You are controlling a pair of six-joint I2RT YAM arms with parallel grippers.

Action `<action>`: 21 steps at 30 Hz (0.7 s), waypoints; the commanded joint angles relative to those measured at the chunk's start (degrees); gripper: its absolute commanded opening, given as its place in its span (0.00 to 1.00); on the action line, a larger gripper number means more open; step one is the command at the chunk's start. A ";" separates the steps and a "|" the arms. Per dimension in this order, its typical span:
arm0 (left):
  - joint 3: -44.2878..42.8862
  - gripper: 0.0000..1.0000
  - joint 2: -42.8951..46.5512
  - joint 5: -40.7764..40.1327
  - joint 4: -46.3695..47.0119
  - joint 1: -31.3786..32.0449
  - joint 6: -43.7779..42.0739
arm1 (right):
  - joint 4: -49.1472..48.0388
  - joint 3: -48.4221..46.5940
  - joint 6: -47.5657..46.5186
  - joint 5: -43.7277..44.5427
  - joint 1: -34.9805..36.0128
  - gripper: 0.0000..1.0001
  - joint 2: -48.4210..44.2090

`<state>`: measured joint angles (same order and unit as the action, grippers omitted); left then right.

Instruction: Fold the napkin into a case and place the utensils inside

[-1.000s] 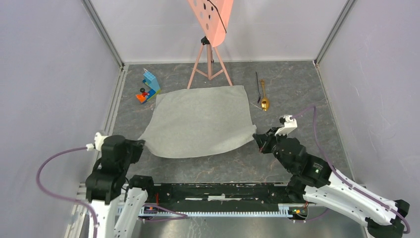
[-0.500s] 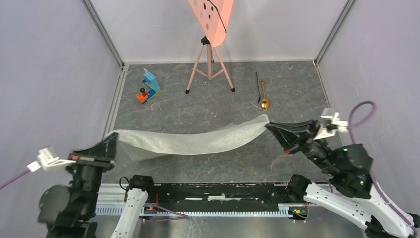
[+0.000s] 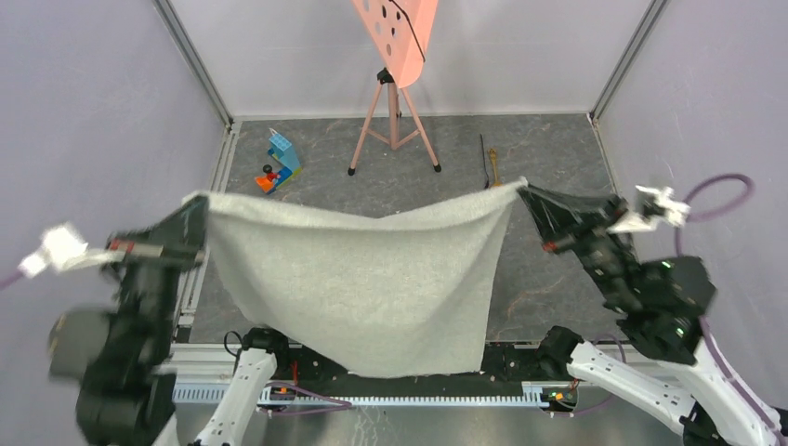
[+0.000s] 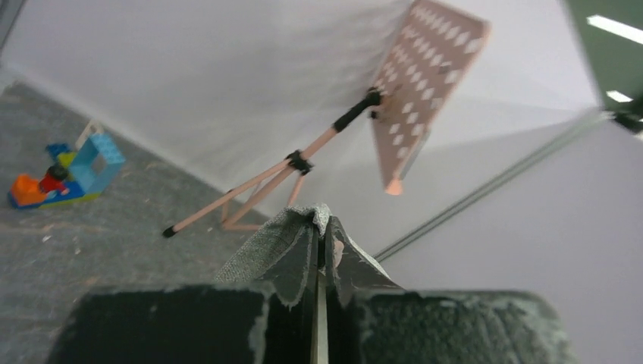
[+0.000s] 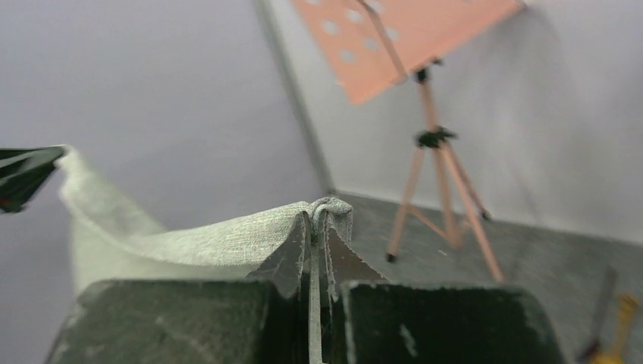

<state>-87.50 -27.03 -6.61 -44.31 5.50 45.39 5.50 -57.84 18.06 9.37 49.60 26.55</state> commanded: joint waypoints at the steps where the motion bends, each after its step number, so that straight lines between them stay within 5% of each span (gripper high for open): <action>1: 4.50 0.02 -14.84 -3.97 3.23 -0.22 -0.82 | 0.13 -0.22 -3.89 24.50 -0.22 0.00 10.88; 5: 8.85 0.02 -27.84 -4.49 9.20 -0.16 -2.30 | -8.00 2.49 -7.77 31.48 -3.09 0.00 19.97; 11: 13.39 0.02 -47.74 -2.06 22.38 -0.31 -3.86 | -19.13 7.88 -1.20 15.79 -20.16 0.00 35.52; 16: 10.64 0.02 -65.87 5.29 31.68 -2.03 -5.19 | -30.18 7.08 -2.63 7.89 -26.86 0.00 51.28; 21: 3.20 0.02 -77.98 16.79 33.33 -4.41 -5.38 | -27.60 -1.81 -3.27 -4.22 -31.12 0.00 64.14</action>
<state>-77.89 -100.44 0.73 -17.78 2.74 43.27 -17.26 -51.24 15.35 16.32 20.99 84.93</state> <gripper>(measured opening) 0.051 0.014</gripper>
